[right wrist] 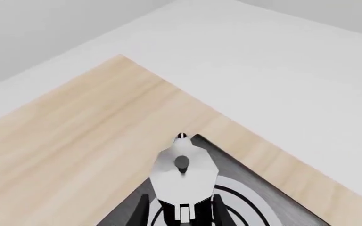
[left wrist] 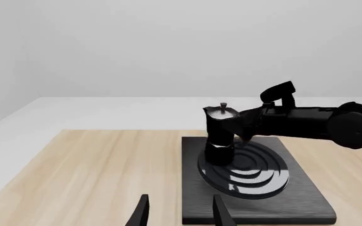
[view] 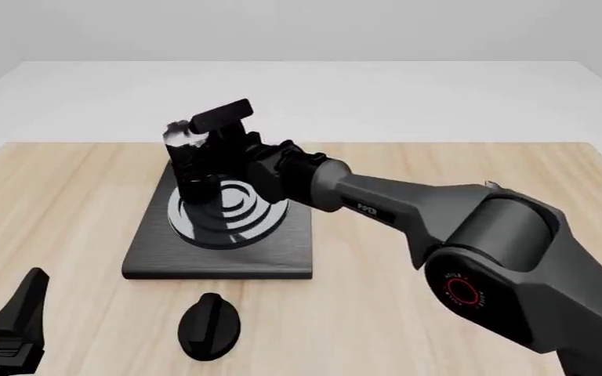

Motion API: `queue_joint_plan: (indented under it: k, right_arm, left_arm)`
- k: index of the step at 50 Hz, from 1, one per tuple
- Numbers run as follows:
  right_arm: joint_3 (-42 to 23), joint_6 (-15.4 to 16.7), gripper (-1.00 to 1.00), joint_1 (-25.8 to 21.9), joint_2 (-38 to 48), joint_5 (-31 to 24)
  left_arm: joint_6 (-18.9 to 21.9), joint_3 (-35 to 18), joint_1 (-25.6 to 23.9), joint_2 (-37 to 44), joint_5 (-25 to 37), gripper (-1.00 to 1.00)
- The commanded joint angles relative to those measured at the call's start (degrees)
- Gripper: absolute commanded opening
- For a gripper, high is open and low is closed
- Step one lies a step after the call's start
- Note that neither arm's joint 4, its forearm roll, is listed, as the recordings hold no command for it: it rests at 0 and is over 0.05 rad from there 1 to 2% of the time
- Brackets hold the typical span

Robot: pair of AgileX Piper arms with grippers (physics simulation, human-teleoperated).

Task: Put both moka pots on the stove.

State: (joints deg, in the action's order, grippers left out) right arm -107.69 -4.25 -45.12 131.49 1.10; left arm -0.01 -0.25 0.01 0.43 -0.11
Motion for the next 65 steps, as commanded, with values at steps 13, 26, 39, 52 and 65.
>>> queue_joint_plan:
  k: [13,26,39,52,65]
  right_arm:
    - [3.8,0.2,1.0,-1.2,-3.8,0.8]
    - [11.9,0.7,1.0,-3.4,-12.4,2.2]
    - [18.7,0.8,1.0,-4.7,-20.9,2.9]
    - [29.9,2.0,1.0,-4.5,-33.6,2.3]
    - [38.2,2.2,1.0,0.5,-45.2,0.2]
  left_arm:
    - [0.0,0.0,0.0,0.0,0.0,1.0]
    - [0.0,0.0,0.0,0.0,0.0,1.0]
    - [0.0,0.0,0.0,0.0,0.0,1.0]
    - [0.0,0.0,0.0,0.0,0.0,1.0]
    - [0.0,0.0,0.0,0.0,0.0,1.0]
